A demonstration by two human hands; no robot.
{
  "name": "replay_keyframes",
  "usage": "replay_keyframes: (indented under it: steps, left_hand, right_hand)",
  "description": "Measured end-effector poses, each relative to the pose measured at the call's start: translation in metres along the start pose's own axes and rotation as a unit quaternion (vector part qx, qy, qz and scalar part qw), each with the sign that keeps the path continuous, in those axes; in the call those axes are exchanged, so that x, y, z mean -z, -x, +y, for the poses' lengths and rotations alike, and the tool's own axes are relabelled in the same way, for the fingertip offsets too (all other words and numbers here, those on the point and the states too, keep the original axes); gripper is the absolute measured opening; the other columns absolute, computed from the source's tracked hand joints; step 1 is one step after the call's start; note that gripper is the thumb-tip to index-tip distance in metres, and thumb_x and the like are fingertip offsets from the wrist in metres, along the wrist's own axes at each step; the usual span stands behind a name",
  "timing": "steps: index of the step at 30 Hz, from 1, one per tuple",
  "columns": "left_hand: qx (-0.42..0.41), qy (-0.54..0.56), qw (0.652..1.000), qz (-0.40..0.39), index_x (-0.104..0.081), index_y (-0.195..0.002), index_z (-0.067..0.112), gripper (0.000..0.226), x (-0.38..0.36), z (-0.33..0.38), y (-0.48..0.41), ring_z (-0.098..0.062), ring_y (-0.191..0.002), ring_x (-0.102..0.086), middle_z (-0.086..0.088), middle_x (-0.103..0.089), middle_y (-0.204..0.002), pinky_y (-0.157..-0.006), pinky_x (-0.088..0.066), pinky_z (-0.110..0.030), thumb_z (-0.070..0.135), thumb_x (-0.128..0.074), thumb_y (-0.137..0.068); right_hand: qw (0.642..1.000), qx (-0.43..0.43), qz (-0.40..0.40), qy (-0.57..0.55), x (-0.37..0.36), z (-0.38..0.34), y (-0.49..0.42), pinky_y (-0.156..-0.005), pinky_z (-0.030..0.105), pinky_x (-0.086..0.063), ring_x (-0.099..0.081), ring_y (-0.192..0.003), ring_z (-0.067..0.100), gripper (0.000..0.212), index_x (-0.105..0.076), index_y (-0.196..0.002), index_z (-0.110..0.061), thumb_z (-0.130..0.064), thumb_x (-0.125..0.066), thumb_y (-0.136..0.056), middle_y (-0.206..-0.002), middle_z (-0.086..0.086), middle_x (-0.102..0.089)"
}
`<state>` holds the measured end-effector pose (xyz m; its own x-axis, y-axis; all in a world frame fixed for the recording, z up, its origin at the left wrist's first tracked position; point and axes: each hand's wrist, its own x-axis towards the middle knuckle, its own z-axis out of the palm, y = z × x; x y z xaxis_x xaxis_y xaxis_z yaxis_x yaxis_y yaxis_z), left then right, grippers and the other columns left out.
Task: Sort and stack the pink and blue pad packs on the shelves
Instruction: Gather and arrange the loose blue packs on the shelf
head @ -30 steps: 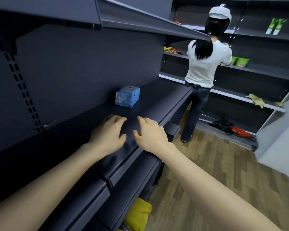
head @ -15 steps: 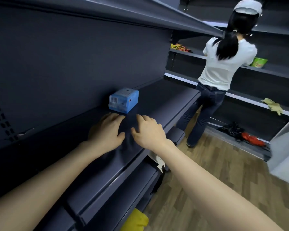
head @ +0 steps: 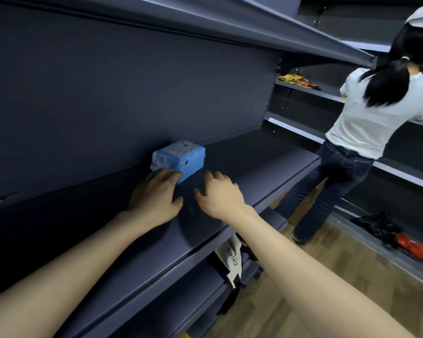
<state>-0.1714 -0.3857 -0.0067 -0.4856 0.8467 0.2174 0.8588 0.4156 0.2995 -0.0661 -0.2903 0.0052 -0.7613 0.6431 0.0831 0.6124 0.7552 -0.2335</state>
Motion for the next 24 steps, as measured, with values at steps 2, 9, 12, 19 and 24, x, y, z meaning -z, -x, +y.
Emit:
replay_keyframes:
  steps: [2,9,12,19,24]
  left_hand:
    - [0.022,0.003,1.000,0.010,-0.029,-0.142,0.020,0.060,-0.003,0.001,-0.006,-0.021,-0.131,-0.033,0.000,-0.031,-0.145,-0.095,-0.038,-0.033,0.030,-0.055,-0.089]
    - [0.107,0.028,0.993,0.046,-0.025,-0.142,0.013,0.074,-0.010,-0.003,-0.037,-0.029,-0.130,-0.035,-0.009,-0.031,-0.146,-0.093,-0.041,-0.041,0.035,-0.064,-0.082]
    - [0.140,0.065,0.986,0.063,-0.026,-0.142,0.014,0.082,-0.013,-0.008,-0.051,-0.031,-0.127,-0.039,-0.012,-0.035,-0.142,-0.091,-0.043,-0.043,0.037,-0.070,-0.077]
    - [0.202,0.117,0.971,0.062,-0.010,-0.148,0.015,0.105,-0.026,-0.022,-0.083,-0.031,-0.134,-0.031,-0.012,-0.025,-0.148,-0.100,-0.039,-0.047,0.047,-0.074,-0.071]
    - [0.223,0.170,0.958,0.050,-0.005,-0.149,0.017,0.115,-0.038,-0.032,-0.095,-0.028,-0.136,-0.029,-0.010,-0.024,-0.149,-0.101,-0.038,-0.045,0.044,-0.079,-0.065]
  right_hand:
    - [1.000,0.002,-0.006,-0.011,0.000,0.006,-0.011,-0.095,0.043,-0.034,-0.039,-0.123,0.033,0.050,-0.030,-0.139,-0.013,-0.032,-0.043,-0.094,-0.133,0.013,-0.042]
    - [0.998,0.013,-0.040,-0.044,-0.005,0.016,-0.051,-0.103,0.045,-0.034,-0.032,-0.130,0.033,0.060,-0.017,-0.145,-0.015,-0.035,-0.042,-0.094,-0.144,0.013,-0.029]
    - [0.997,0.017,-0.049,-0.061,-0.011,0.017,-0.066,-0.106,0.048,-0.032,-0.028,-0.133,0.032,0.064,-0.013,-0.146,-0.016,-0.037,-0.043,-0.094,-0.148,0.013,-0.023]
    - [0.993,0.010,-0.042,-0.112,-0.024,0.017,-0.096,-0.111,0.051,-0.023,-0.012,-0.141,0.034,0.075,0.000,-0.148,-0.019,-0.033,-0.049,-0.093,-0.155,0.015,-0.001]
    - [0.991,0.019,-0.046,-0.123,-0.031,0.022,-0.107,-0.113,0.053,-0.019,-0.008,-0.142,0.032,0.077,-0.001,-0.149,-0.021,-0.028,-0.052,-0.091,-0.155,0.012,-0.003]
